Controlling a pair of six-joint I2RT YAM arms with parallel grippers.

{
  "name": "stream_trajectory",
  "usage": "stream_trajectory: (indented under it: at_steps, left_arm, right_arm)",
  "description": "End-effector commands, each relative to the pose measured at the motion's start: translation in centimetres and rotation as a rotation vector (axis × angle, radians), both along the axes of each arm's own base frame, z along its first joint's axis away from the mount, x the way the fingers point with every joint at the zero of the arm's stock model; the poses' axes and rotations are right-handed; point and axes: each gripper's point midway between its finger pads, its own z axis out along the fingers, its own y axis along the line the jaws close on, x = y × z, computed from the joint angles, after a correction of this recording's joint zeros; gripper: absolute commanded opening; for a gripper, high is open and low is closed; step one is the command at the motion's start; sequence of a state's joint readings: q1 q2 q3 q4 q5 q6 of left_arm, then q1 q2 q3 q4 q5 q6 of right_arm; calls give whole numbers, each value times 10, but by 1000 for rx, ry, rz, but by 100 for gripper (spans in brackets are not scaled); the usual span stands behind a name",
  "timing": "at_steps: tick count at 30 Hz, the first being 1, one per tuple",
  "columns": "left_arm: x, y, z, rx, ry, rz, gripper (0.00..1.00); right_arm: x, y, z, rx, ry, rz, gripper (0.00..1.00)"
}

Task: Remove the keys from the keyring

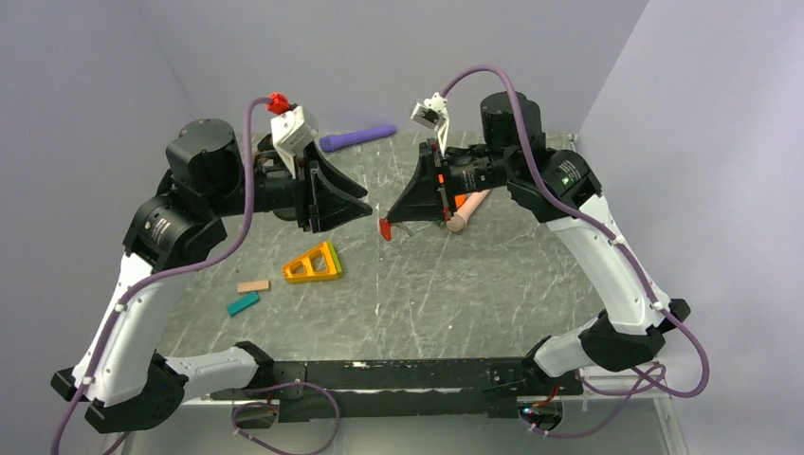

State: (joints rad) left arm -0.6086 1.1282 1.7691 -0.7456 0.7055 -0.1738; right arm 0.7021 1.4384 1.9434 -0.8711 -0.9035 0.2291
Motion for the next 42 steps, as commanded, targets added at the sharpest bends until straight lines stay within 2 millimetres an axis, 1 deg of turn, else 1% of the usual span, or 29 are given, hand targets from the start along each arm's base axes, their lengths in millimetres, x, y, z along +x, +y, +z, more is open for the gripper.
stream_trajectory:
  at_steps: [1,6,11,19,25,29,33,36,39,42]
  left_arm:
    - [-9,0,12,-34,16,-61,45]
    - [-13,-13,11,-65,105,-156,39]
    - [-15,-17,13,-77,120,-195,37]
    - [-7,-22,4,-45,153,-201,32]
    - [-4,-25,-2,-31,175,-204,20]
    - [-6,-25,-3,-28,178,-208,13]
    - [-8,-24,-4,-25,183,-215,0]
    - [-10,-24,-3,-29,181,-223,0]
    - [-11,-23,-1,-38,176,-217,0]
    - [-8,-23,2,-57,172,-187,0]
  right_arm:
    - [-13,-3,27,73,-44,60,0]
    - [-12,-4,29,81,-59,47,0]
    - [-9,-4,28,75,-67,35,0]
    - [-8,-5,31,81,-91,19,0]
    - [-6,-5,33,85,-108,15,0]
    - [-5,-4,35,89,-116,12,0]
    - [-3,-3,35,95,-122,6,0]
    - [-1,-2,37,105,-126,-1,0]
    - [1,-1,43,127,-141,-18,0]
    - [5,-1,48,148,-156,-48,0]
